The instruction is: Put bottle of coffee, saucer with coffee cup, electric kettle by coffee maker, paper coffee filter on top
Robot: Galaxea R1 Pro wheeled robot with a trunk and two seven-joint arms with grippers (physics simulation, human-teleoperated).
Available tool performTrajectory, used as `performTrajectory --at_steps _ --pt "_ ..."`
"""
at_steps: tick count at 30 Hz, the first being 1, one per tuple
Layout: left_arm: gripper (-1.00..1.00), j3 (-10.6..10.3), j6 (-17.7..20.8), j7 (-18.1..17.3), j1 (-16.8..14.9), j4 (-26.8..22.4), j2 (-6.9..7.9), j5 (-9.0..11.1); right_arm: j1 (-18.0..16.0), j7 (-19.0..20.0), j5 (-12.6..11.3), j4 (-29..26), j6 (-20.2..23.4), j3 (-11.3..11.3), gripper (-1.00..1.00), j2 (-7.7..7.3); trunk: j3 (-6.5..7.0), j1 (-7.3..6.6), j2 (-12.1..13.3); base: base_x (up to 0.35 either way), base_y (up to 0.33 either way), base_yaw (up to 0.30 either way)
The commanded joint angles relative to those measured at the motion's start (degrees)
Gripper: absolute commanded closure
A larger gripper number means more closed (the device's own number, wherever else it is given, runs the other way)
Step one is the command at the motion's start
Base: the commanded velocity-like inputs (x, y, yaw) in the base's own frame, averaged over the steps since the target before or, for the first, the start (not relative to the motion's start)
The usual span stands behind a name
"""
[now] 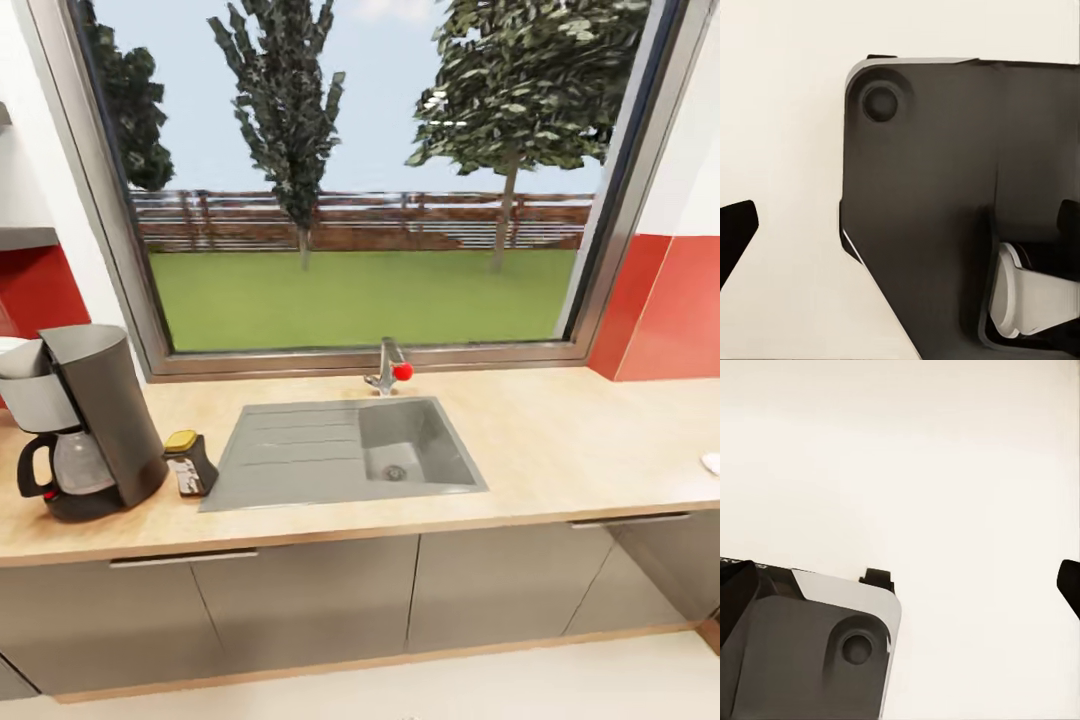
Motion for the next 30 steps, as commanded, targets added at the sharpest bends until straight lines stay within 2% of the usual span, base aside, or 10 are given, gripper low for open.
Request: performTrajectory --at_steps 1,30 --pt "-1.0 -0.2 -0.1 0.2 0.0 -0.1 -0.07 0.4 -0.1 0.1 0.5 0.1 -0.1 0.2 -1.0 -0.01 -0.11 0.03 -0.1 0.0 -0.288 -0.3" --pt "-1.0 -0.2 -0.3 0.1 0.1 0.0 0.21 0.4 -0.1 0.1 0.5 0.1 -0.1 0.2 -1.0 -0.01 -0.11 0.03 -0.1 -0.034 -0.29 -0.3"
